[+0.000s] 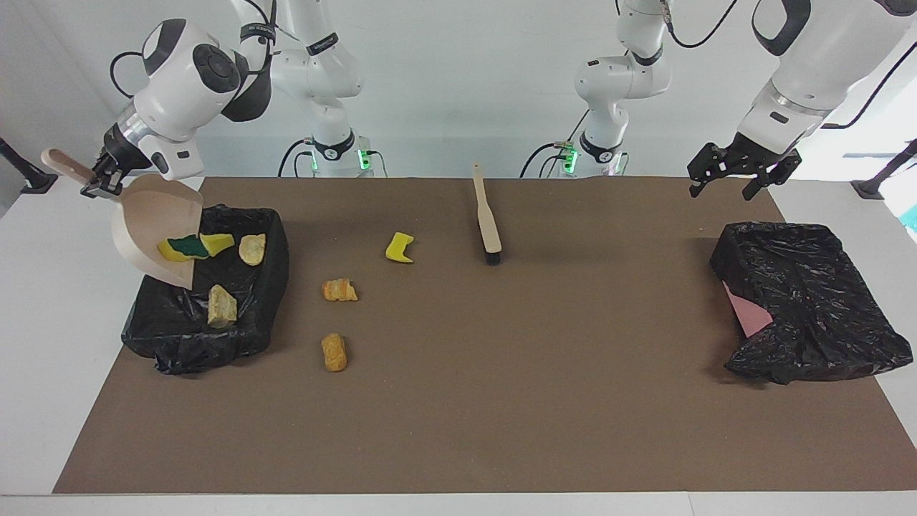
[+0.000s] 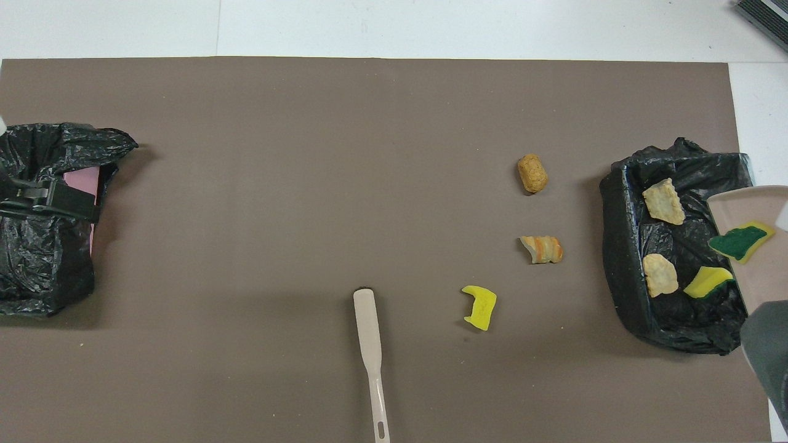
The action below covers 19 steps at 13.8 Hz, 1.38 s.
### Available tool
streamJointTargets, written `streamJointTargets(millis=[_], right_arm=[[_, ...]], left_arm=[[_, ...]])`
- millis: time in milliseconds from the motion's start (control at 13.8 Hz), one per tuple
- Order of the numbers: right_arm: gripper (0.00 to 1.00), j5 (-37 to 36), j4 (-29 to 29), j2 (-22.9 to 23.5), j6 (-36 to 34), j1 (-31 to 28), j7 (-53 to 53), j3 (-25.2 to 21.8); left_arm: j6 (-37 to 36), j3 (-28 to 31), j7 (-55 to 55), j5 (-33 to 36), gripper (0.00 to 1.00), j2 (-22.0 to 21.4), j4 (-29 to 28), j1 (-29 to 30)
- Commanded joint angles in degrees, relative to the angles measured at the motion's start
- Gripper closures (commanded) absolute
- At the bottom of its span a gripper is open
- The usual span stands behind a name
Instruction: Sweep and dump trash in bin
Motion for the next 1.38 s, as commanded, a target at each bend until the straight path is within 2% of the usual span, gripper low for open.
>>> streamJointTargets(millis=[0, 653, 871, 1016, 1161, 1306], right_arm=[[1.0, -4.0, -2.8, -2.5, 0.4, 0.0, 1.1, 0.1], [1.0, -6.4, -1.7, -2.3, -2.5, 2.2, 0.5, 0.3], [1.0, -5.2, 0.7, -2.0, -2.6, 2.2, -1.1, 0.4], [1.0, -2.7, 3.6, -0.8, -2.7, 2.2, -1.3, 0.4], [1.0, 3.3, 7.1, 1.4, -3.0, 2.4, -0.6, 0.5], [1.0, 10.0, 12.2, 4.8, -6.7, 2.6, 2.3, 0.6]], left_arm=[[-0.3, 0.0, 0.5, 0.4, 0.0, -1.3, -1.5, -0.1], [-0.3, 0.0, 0.4, 0.3, 0.0, -1.3, -1.5, 0.0], [-0.4, 0.0, 0.5, 0.3, 0.0, -1.3, -1.5, 0.2], [-0.7, 0.0, 0.6, 0.3, 0.0, -1.4, -1.5, 0.1], [-0.7, 0.0, 1.3, 0.3, 0.0, -1.4, -1.5, 0.1], [-0.9, 0.0, 1.7, 0.3, 0.0, -1.6, -1.6, 0.1]])
